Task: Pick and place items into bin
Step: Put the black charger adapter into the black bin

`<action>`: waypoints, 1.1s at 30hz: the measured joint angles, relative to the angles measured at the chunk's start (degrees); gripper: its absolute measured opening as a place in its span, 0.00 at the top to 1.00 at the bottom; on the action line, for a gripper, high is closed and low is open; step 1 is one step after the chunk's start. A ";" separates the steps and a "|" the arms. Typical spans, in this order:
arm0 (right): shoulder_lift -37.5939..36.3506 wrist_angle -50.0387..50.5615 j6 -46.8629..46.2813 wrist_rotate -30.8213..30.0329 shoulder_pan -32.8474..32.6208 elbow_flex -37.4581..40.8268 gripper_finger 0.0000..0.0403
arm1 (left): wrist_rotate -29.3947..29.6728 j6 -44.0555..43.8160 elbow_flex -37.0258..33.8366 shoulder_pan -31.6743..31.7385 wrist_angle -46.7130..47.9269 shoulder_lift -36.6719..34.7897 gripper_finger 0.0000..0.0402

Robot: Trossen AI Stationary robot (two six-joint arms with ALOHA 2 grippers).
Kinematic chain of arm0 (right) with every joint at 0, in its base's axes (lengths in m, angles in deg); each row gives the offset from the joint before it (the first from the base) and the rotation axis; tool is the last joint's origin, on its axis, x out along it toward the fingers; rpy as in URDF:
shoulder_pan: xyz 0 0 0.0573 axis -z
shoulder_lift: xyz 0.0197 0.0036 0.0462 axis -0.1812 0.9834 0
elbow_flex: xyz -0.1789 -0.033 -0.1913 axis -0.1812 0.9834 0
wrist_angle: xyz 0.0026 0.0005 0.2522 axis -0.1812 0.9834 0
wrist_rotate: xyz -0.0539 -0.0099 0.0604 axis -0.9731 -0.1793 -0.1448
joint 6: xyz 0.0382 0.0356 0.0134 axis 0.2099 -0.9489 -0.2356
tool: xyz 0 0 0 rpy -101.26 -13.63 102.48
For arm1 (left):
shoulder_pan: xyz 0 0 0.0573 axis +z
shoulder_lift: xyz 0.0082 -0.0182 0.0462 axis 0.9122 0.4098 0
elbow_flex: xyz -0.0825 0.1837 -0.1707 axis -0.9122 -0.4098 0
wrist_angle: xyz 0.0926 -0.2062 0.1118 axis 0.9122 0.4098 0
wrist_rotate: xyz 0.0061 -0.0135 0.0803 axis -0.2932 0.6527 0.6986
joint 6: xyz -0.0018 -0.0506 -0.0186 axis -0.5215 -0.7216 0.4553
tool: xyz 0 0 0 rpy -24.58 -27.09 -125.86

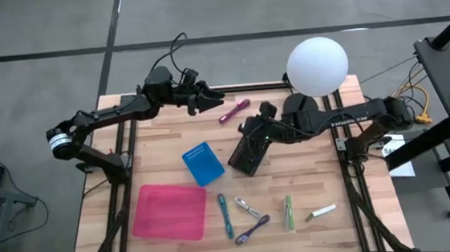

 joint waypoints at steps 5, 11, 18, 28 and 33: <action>0.33 -0.03 -1.33 9.79 0.02 3.32 0.65 | 0.00 -0.02 0.00 0.24 0.34 0.00 0.28; 0.35 -1.56 -2.66 13.28 0.02 8.56 0.65 | 0.00 -0.02 -0.02 0.26 0.34 0.00 0.28; 0.35 -9.76 -3.73 13.33 0.04 14.02 0.65 | 0.00 -0.04 -0.02 0.26 0.36 0.00 0.28; 0.35 -14.90 -7.73 12.67 0.32 20.09 0.65 | 0.00 -0.04 -0.02 0.26 0.44 0.00 0.28; 0.35 -15.65 -8.46 12.32 0.47 21.18 0.65 | 0.01 -0.04 -0.07 0.26 2.20 0.00 0.28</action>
